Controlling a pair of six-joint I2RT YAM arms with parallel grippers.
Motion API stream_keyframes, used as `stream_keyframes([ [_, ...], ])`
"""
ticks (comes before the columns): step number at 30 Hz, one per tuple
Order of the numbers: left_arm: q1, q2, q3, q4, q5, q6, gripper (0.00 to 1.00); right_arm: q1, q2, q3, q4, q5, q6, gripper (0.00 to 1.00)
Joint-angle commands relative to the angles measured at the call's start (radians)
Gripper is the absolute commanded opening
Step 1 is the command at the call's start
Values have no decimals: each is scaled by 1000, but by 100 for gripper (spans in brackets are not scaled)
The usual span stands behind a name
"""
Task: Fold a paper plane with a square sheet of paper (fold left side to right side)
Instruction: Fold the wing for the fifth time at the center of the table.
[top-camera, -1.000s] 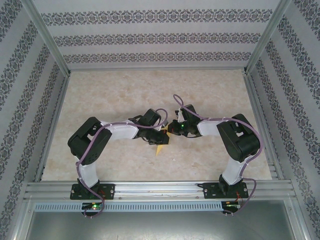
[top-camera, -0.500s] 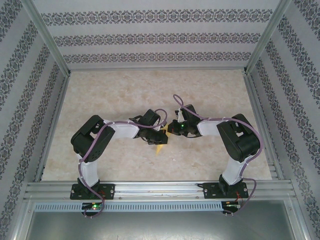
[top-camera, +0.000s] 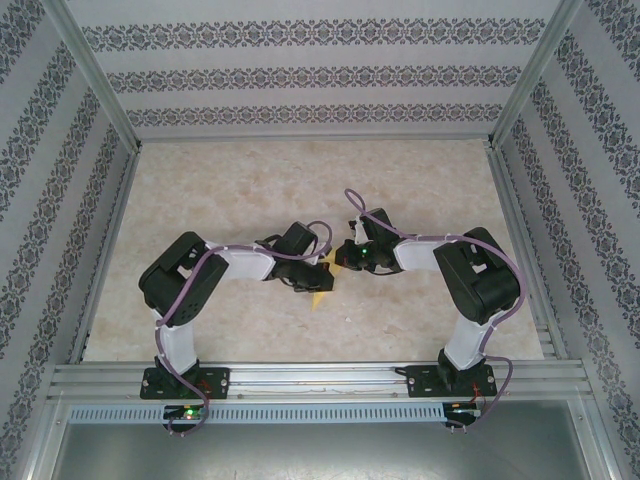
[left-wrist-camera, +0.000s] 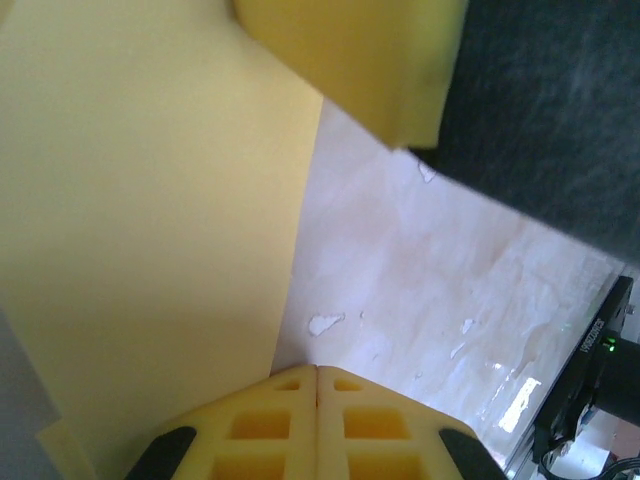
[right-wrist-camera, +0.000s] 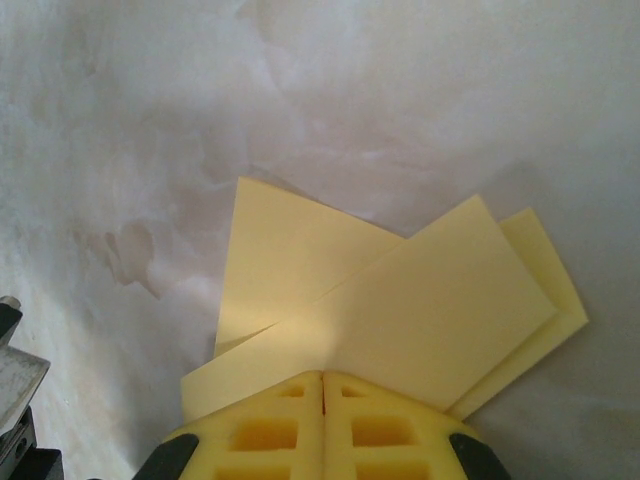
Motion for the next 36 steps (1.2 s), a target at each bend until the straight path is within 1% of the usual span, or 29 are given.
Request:
stream_keyframes([
  [1,6,-34,-38,-82,23,43,4,-10,48,-16,-138,92,-37,0],
  [10,2,-90,-117,-107,31,59,4,-17,47,-16,-150,96,-41,0],
  [26,-11,-187,-263,-99,12,23,4,-20,50,-12,-156,95,-43,0],
  [31,-11,-221,-285,-80,10,8,4,-20,46,-12,-157,93,-43,0],
  [36,-8,-301,-278,-84,31,1,4,-20,42,-12,-157,90,-42,0],
])
